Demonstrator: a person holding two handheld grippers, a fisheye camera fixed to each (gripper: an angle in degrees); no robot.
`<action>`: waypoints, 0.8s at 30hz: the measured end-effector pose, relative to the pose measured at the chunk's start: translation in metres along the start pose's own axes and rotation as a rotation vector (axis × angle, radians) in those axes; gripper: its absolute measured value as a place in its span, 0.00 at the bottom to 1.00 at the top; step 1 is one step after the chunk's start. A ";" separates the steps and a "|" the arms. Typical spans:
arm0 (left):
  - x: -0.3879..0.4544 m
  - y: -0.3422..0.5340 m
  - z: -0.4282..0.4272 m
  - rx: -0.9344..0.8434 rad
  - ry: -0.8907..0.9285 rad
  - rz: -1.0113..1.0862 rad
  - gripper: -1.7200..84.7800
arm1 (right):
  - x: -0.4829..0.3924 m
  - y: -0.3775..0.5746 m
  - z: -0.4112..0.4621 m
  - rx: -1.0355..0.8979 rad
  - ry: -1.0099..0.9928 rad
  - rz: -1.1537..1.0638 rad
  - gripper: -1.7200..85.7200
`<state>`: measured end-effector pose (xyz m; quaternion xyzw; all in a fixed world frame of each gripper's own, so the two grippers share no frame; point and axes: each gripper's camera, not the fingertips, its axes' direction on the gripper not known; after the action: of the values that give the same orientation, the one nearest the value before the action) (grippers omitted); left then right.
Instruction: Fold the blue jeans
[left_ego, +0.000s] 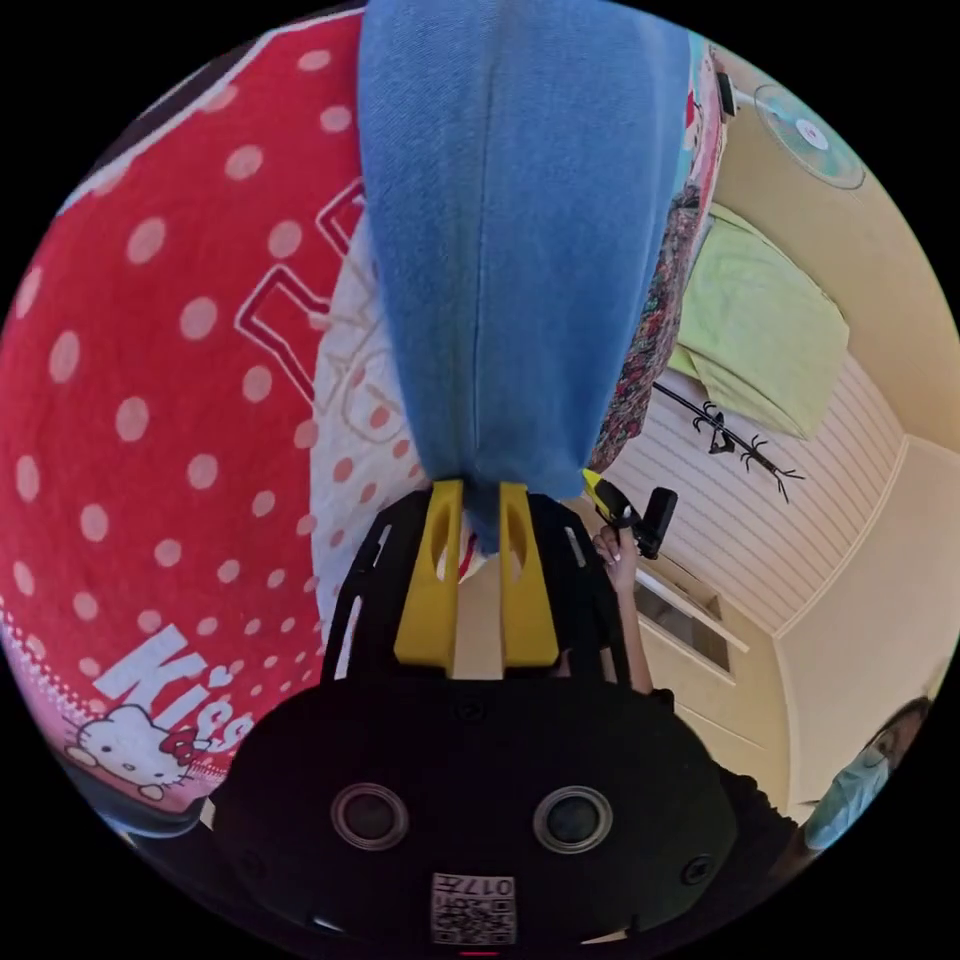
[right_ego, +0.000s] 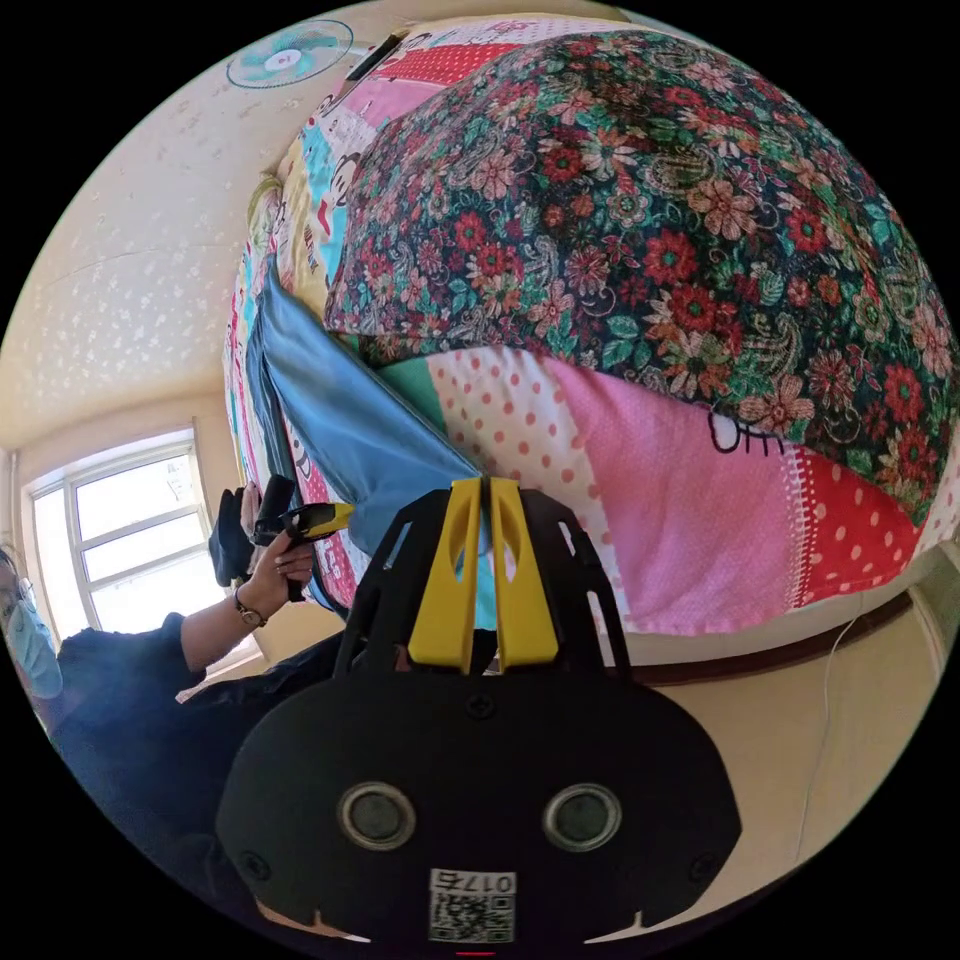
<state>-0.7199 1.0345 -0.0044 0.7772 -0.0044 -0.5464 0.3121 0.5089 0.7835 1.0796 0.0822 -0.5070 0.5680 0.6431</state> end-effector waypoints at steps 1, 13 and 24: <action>-0.002 -0.004 0.007 -0.016 0.005 -0.008 0.05 | 0.000 -0.002 0.003 -0.015 0.014 0.000 0.04; -0.052 0.068 -0.044 0.016 0.086 -0.217 0.02 | -0.038 0.025 0.013 -0.340 -0.026 -0.046 0.04; 0.055 0.053 -0.061 -0.017 0.256 0.156 0.23 | -0.182 0.093 0.016 -0.156 -0.002 -0.268 0.05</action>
<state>-0.6282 1.0018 -0.0120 0.8352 -0.0203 -0.4169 0.3580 0.4532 0.6867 0.9081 0.0995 -0.5346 0.4358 0.7172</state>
